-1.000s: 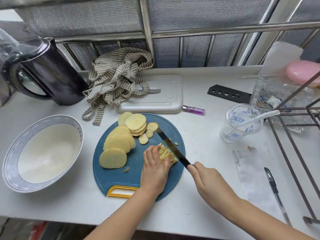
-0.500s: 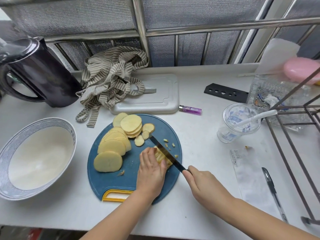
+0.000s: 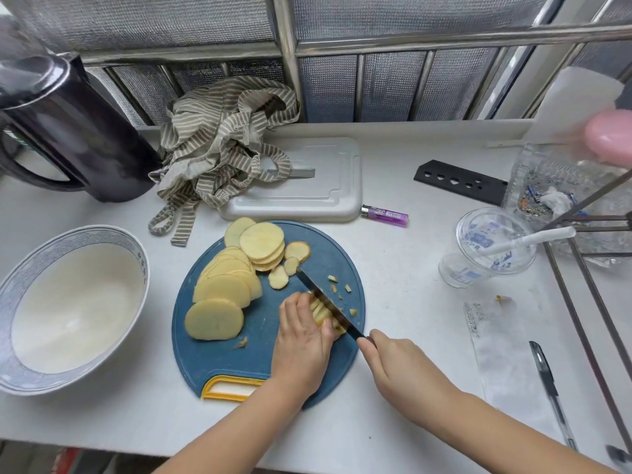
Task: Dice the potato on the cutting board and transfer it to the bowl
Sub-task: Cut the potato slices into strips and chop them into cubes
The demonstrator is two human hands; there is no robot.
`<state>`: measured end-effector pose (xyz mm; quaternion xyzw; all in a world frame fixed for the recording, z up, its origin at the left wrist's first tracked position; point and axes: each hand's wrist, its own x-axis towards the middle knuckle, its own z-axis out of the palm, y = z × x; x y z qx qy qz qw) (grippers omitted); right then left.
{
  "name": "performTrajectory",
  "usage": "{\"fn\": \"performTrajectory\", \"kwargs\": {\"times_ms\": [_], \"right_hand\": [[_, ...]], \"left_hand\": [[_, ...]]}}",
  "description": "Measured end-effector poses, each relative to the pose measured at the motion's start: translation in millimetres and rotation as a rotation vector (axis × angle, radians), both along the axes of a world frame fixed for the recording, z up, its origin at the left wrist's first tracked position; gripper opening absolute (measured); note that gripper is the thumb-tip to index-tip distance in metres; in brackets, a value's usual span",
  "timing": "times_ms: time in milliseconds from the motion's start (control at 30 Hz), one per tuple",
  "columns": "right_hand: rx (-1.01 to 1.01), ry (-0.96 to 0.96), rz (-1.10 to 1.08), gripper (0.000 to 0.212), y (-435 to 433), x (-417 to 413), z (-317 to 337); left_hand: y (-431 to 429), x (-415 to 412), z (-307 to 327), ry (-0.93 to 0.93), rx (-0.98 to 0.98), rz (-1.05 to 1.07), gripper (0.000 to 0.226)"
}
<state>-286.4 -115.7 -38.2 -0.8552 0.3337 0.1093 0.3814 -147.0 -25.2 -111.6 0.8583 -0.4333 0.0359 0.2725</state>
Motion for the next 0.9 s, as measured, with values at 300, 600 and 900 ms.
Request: {"fn": "performTrajectory", "kwargs": {"times_ms": [300,600,900], "right_hand": [[-0.003,0.068,-0.018,0.037,5,4,-3],[-0.053,0.075,-0.008,0.036,5,7,-1],[-0.067,0.086,-0.021,0.036,6,12,-3]], "left_hand": [[-1,1,1,0.028,0.008,-0.006,0.044],[-1,1,3,0.045,0.016,-0.008,0.043],[-1,1,3,0.057,0.006,-0.016,0.043]]}}
